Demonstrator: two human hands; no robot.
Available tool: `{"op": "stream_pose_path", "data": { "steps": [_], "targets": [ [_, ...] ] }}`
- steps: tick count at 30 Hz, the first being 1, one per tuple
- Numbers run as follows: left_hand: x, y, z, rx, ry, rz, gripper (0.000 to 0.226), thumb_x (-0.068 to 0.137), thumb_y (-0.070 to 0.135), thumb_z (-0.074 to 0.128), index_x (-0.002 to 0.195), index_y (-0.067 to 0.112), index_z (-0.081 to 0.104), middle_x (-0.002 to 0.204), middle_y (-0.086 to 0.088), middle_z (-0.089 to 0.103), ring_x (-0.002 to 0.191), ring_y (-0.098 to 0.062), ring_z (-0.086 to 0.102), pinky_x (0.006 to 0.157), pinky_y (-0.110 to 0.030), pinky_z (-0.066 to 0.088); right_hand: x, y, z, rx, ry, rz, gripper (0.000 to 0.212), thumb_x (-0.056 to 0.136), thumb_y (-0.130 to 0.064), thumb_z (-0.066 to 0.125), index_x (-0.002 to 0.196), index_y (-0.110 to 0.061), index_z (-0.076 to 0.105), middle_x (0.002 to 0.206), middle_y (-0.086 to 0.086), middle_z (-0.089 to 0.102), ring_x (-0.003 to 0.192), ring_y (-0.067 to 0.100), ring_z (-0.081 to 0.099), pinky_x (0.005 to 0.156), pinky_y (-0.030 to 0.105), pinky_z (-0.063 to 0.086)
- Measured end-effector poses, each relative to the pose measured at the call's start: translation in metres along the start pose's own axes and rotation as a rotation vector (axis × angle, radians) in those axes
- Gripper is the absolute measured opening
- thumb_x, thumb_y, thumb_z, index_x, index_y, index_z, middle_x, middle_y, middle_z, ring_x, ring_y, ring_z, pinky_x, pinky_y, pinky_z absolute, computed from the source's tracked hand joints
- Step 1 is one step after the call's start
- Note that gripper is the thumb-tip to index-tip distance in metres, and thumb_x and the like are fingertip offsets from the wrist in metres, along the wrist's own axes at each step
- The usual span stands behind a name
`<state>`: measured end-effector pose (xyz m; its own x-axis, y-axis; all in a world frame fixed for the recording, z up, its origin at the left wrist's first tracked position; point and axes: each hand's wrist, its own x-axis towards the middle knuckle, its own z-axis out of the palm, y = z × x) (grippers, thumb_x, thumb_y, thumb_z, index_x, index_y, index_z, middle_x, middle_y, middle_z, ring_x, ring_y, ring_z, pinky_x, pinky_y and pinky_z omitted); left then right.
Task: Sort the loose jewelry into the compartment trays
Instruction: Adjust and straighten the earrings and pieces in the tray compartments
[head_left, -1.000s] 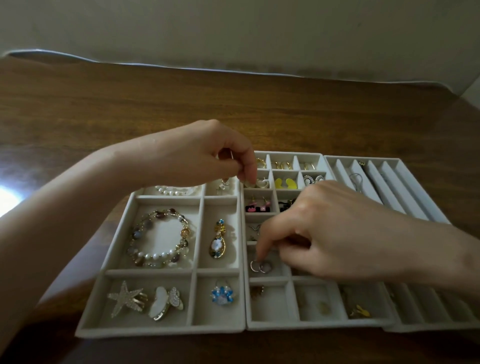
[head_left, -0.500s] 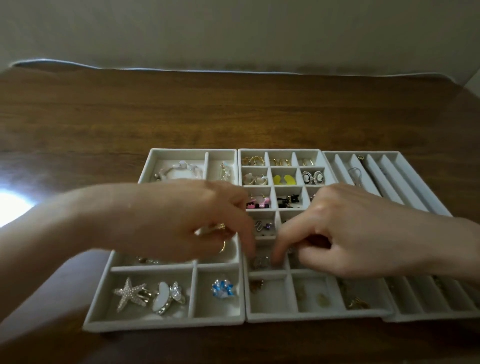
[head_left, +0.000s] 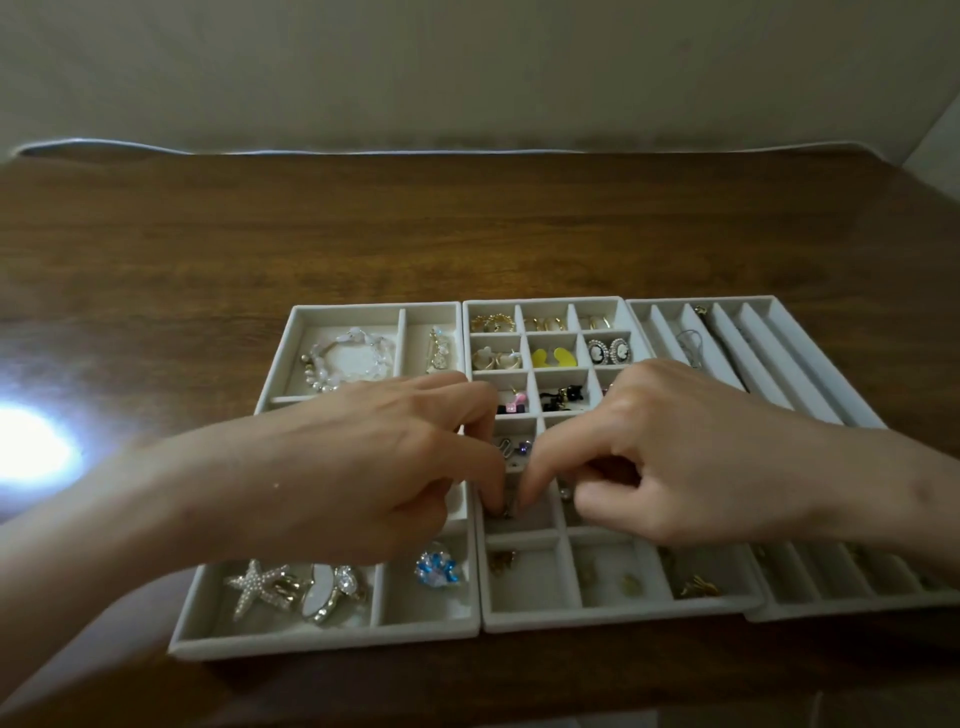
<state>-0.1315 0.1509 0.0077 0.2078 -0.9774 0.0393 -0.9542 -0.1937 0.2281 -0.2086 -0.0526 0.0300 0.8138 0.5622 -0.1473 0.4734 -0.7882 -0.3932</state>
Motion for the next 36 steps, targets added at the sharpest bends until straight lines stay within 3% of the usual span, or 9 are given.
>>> {"op": "stream_pose_path", "data": {
  "steps": [3, 8, 12, 16, 19, 22, 25, 31, 36],
  "targets": [
    [0.000, -0.001, -0.001, -0.013, -0.011, -0.007, 0.039, 0.075, 0.023, 0.036, 0.100, 0.039, 0.061, 0.088, 0.018, 0.035, 0.080, 0.004, 0.037, 0.061, -0.021, 0.043, 0.001, 0.000, 0.000, 0.012, 0.031, -0.009, 0.030, 0.078, -0.020, 0.050, 0.092, -0.033, 0.073, 0.040, -0.016, 0.036, 0.051, -0.003, 0.050, 0.057, 0.001, 0.034],
    [0.000, -0.001, -0.002, -0.031, -0.024, -0.022, 0.038, 0.075, 0.023, 0.036, 0.099, 0.039, 0.060, 0.086, 0.019, 0.035, 0.082, 0.005, 0.039, 0.062, -0.022, 0.044, 0.005, 0.002, 0.003, -0.080, -0.016, 0.000, 0.025, 0.083, -0.021, 0.051, 0.091, -0.031, 0.072, 0.044, -0.015, 0.043, 0.058, -0.004, 0.052, 0.067, 0.001, 0.035],
    [0.002, 0.001, -0.001, -0.050, -0.028, -0.030, 0.038, 0.075, 0.024, 0.035, 0.099, 0.039, 0.060, 0.087, 0.018, 0.037, 0.085, 0.005, 0.040, 0.064, -0.029, 0.048, 0.005, 0.002, 0.003, -0.141, -0.026, 0.041, 0.029, 0.080, -0.028, 0.045, 0.090, -0.031, 0.072, 0.045, -0.017, 0.041, 0.061, -0.007, 0.051, 0.056, 0.006, 0.034],
    [0.002, 0.002, 0.000, -0.110, -0.054, -0.043, 0.037, 0.075, 0.027, 0.036, 0.102, 0.038, 0.060, 0.091, 0.019, 0.041, 0.090, 0.004, 0.042, 0.071, -0.021, 0.045, 0.003, 0.001, 0.002, -0.180, -0.005, 0.054, 0.029, 0.081, -0.029, 0.046, 0.091, -0.033, 0.072, 0.047, -0.017, 0.046, 0.051, -0.003, 0.048, 0.049, 0.007, 0.025],
    [0.001, 0.000, -0.002, -0.118, -0.041, -0.058, 0.035, 0.078, 0.028, 0.037, 0.102, 0.039, 0.060, 0.092, 0.021, 0.041, 0.090, 0.005, 0.044, 0.072, -0.017, 0.042, 0.001, 0.001, 0.001, -0.157, 0.016, 0.044, 0.027, 0.080, -0.027, 0.048, 0.088, -0.032, 0.073, 0.045, -0.017, 0.044, 0.048, -0.005, 0.045, 0.049, 0.005, 0.030],
    [0.000, -0.003, -0.006, -0.126, -0.024, -0.069, 0.031, 0.081, 0.028, 0.040, 0.102, 0.038, 0.061, 0.091, 0.019, 0.045, 0.088, 0.000, 0.048, 0.070, -0.019, 0.044, -0.003, 0.004, -0.002, -0.063, 0.065, 0.017, 0.027, 0.079, -0.020, 0.051, 0.086, -0.032, 0.074, 0.041, -0.019, 0.036, 0.045, -0.004, 0.046, 0.063, -0.005, 0.031],
    [0.000, -0.002, -0.006, -0.125, -0.046, -0.062, 0.032, 0.081, 0.027, 0.040, 0.102, 0.039, 0.061, 0.090, 0.019, 0.044, 0.088, 0.002, 0.047, 0.069, -0.023, 0.045, -0.007, 0.006, -0.007, -0.008, 0.095, 0.011, 0.029, 0.079, -0.019, 0.050, 0.087, -0.032, 0.075, 0.039, -0.020, 0.036, 0.045, 0.000, 0.048, 0.059, -0.002, 0.034],
    [0.004, 0.001, -0.002, -0.115, -0.035, -0.044, 0.040, 0.076, 0.029, 0.033, 0.101, 0.038, 0.063, 0.085, 0.021, 0.038, 0.084, 0.010, 0.041, 0.068, -0.011, 0.036, -0.004, 0.004, 0.000, -0.017, 0.053, 0.020, 0.028, 0.081, -0.020, 0.049, 0.091, -0.030, 0.074, 0.041, -0.018, 0.040, 0.051, -0.002, 0.051, 0.061, -0.001, 0.034],
    [0.004, 0.003, -0.001, -0.097, -0.022, -0.057, 0.041, 0.075, 0.028, 0.033, 0.101, 0.036, 0.063, 0.086, 0.020, 0.039, 0.085, 0.006, 0.042, 0.068, -0.023, 0.045, 0.002, 0.000, 0.004, -0.053, 0.037, 0.050, 0.024, 0.087, -0.016, 0.053, 0.094, -0.026, 0.074, 0.044, -0.020, 0.040, 0.060, -0.011, 0.052, 0.067, 0.002, 0.036]
  ]
}}
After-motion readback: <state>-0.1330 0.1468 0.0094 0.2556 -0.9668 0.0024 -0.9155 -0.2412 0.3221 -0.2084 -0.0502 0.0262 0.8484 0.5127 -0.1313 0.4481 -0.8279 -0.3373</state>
